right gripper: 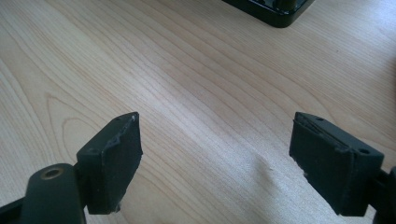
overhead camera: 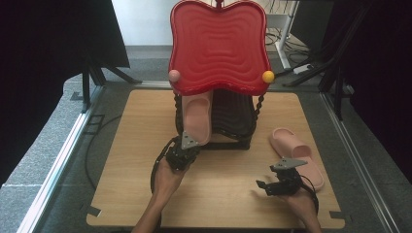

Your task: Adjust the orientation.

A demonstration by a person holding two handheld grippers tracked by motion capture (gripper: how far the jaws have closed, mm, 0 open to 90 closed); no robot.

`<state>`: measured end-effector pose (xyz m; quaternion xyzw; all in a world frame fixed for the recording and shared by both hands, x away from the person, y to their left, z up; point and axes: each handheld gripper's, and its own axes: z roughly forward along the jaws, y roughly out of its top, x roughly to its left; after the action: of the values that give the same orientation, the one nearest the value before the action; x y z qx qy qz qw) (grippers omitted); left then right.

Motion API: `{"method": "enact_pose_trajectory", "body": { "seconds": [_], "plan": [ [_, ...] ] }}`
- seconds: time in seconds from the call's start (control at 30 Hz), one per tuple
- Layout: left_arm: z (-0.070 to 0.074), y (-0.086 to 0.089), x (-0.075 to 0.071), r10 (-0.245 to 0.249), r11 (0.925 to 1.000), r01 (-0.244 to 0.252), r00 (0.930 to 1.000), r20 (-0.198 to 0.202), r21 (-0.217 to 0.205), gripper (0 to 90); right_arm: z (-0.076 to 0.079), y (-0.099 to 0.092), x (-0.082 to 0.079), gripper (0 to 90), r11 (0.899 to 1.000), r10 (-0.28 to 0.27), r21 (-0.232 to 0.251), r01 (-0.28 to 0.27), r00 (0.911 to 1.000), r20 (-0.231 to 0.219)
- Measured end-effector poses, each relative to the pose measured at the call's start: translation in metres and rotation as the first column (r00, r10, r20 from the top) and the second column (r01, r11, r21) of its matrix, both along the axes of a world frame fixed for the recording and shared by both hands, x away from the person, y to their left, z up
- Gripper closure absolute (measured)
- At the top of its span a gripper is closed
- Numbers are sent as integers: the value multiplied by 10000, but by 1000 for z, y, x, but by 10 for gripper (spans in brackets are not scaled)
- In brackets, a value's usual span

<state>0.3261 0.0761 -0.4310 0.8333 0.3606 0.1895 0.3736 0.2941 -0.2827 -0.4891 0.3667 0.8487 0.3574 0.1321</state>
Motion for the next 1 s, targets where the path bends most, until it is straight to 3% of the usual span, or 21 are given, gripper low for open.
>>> {"method": "enact_pose_trajectory", "body": {
  "seconds": [0.2,0.47,0.63,0.77,1.0],
  "plan": [
    [7,-3,16,105,9999,-106,9999,89,35,900,1,-1,0,170,10000,-34,24,34,10000,61],
    [10,-4,32,273,9996,-274,9995,-148,-53,900,1,-3,0,170,10000,-57,31,57,10000,36],
    [10,-4,31,223,9992,-231,9994,-264,-333,893,1,-3,0,170,10000,-68,44,68,10000,35],
    [12,-4,23,78,9982,-98,9994,-332,-599,800,1,-3,0,170,10000,-79,58,79,10000,52],
    [9,4,8,-48,9978,16,9988,-482,-668,540,1,-2,0,170,10000,-47,54,47,10000,15]
  ]
}}
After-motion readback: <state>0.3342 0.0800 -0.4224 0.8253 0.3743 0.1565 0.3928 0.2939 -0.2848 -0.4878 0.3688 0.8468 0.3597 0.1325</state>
